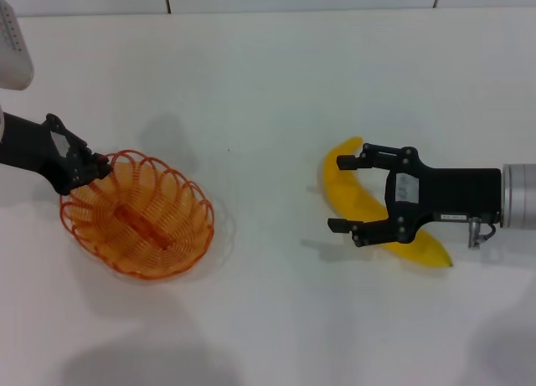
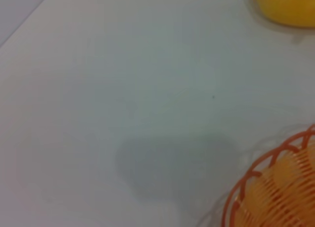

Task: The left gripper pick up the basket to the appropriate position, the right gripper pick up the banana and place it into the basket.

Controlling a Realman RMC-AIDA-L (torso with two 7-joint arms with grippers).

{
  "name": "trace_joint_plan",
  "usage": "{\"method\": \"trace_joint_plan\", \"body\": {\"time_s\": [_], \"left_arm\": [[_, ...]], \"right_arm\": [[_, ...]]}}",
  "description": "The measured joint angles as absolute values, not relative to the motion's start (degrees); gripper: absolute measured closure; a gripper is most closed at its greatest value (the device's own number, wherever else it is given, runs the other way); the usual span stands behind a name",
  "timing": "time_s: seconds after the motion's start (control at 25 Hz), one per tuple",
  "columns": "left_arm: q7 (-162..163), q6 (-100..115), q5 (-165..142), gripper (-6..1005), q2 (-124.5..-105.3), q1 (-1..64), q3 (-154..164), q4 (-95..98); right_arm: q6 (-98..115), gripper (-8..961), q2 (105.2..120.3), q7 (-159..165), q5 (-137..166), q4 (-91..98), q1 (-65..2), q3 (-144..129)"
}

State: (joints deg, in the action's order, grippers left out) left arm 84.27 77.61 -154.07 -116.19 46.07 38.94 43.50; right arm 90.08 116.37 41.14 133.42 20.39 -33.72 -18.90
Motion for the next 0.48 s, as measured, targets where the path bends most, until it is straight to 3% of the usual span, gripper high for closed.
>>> {"method": "trace_joint_plan", "body": {"time_s": [0.48], "left_arm": [[85.4,84.4,-153.1,927,-116.07,45.1,38.0,45.2]], "right_arm": [[90.1,65,116.2,41.1,133.2,20.4,-33.4,-18.9]]}}
